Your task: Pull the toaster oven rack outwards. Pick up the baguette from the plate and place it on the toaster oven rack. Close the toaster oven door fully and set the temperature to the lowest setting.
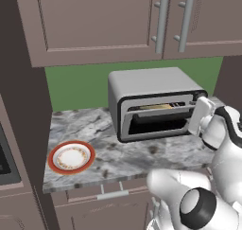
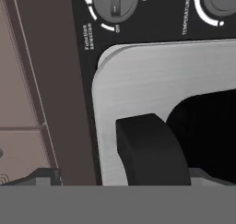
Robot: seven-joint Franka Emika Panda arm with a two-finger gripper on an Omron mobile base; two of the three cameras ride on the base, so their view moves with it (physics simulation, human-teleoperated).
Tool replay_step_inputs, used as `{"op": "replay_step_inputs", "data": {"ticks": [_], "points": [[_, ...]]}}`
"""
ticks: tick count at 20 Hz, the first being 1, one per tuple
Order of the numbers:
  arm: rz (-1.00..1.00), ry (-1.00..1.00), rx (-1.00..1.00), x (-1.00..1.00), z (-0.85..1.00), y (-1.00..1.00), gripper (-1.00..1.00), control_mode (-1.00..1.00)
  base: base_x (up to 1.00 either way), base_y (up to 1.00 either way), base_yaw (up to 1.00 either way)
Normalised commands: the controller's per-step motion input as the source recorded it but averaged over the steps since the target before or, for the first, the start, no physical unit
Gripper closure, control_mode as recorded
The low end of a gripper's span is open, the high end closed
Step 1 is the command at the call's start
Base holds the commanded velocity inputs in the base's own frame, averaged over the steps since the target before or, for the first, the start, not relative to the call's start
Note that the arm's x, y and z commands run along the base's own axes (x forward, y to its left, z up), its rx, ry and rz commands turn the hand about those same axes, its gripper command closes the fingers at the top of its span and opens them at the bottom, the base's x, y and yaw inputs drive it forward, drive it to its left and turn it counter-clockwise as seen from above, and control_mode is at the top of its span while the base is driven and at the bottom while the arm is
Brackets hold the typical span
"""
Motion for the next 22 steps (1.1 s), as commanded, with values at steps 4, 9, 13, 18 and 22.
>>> {"op": "replay_step_inputs", "data": {"ticks": [4,9,13,18,22], "points": [[0.00,0.02,0.00,0.54,0.03,0.00,-1.00,-1.00,0.00,0.00,0.00],[0.00,0.02,0.00,0.26,0.00,0.00,-1.00,-1.00,0.00,0.00,0.00],[0.00,0.01,0.00,0.24,0.00,0.00,-1.00,-1.00,0.00,0.00,0.00],[0.00,0.00,0.00,0.27,0.00,0.00,-1.00,-1.00,0.00,0.00,0.00],[0.00,0.03,0.00,0.26,0.00,0.00,-1.00,-1.00,0.00,0.00,0.00]]}}
